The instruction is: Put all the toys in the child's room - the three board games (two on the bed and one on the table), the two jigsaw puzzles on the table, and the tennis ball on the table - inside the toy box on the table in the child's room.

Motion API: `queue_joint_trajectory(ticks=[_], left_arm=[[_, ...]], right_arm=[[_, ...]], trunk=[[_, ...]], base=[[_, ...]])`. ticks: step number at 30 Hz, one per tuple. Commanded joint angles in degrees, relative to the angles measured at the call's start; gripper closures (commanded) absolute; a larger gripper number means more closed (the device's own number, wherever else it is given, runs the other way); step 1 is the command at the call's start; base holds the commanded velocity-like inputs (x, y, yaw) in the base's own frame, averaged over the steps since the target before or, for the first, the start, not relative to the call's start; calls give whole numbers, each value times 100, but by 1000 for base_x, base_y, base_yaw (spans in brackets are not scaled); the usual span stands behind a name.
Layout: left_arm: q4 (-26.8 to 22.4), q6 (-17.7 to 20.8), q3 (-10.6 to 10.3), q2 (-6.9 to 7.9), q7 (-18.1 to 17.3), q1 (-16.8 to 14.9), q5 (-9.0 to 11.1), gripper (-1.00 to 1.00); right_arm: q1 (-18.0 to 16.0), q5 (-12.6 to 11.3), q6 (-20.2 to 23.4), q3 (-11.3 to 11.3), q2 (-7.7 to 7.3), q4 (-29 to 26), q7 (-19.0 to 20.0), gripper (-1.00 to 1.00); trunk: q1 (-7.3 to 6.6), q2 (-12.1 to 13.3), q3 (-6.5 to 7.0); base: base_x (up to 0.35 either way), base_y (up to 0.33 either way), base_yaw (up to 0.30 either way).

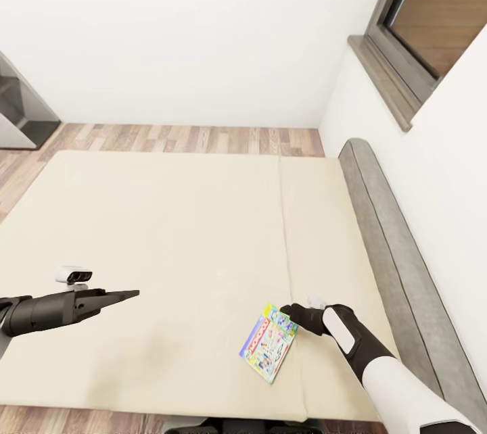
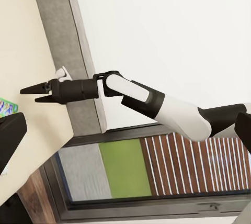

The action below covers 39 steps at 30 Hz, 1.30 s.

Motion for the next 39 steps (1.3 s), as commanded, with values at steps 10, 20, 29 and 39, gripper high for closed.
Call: queue_joint_trajectory(ticks=[10, 20, 29, 39], left_arm=[[-2, 61, 0, 0, -21, -2, -11, -100], [-2, 61, 0, -3, -21, -2, -3, -100], [-2, 49, 0, -1, -21, -2, 22, -100], [-112, 103, 103, -9, -21, -2, 422, -100]], right_arm=[[-6, -19, 27, 16, -11, -33, -11, -100], [-122, -37, 38, -374, 6, -18, -4, -100], [-138, -39, 61, -514, -7, -36, 10, -100], [-135, -54, 78, -531, 3, -30, 33, -100]], trunk=[[3, -9, -103], [3, -9, -197], [3, -9, -283], [3, -9, -378]], base=[[0, 0, 0], [0, 0, 0], [0, 0, 0], [0, 0, 0]])
